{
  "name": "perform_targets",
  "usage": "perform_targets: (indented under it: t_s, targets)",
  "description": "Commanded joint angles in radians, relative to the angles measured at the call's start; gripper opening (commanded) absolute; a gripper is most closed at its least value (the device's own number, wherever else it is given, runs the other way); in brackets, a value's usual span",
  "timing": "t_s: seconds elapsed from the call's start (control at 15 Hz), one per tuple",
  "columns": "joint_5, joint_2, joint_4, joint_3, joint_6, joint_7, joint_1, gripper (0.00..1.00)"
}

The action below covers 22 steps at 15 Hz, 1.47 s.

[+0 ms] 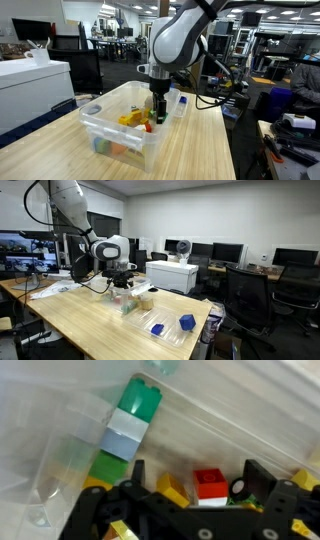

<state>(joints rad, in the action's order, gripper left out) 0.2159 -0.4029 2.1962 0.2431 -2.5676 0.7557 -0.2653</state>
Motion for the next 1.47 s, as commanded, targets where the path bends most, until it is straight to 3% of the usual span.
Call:
perform_targets:
  t_s: [0.0, 0.2, 0.33, 0.93, 1.4]
  targets:
    - [-0.194, -0.027, -0.055, -0.111, 0.096, -0.106, 0.131, 1.00]
    - [-0.323, -0.067, -0.130, -0.198, 0.192, -0.128, 0.220, 1.00]
    - [-0.354, -0.089, -0.158, -0.227, 0.217, -0.106, 0.235, 1.00]
    - [-0.447, -0.152, -0.204, -0.294, 0.139, -0.101, 0.235, 1.00]
    - [-0.459, -0.190, -0.211, -0.314, 0.002, -0.088, 0.251, 1.00]
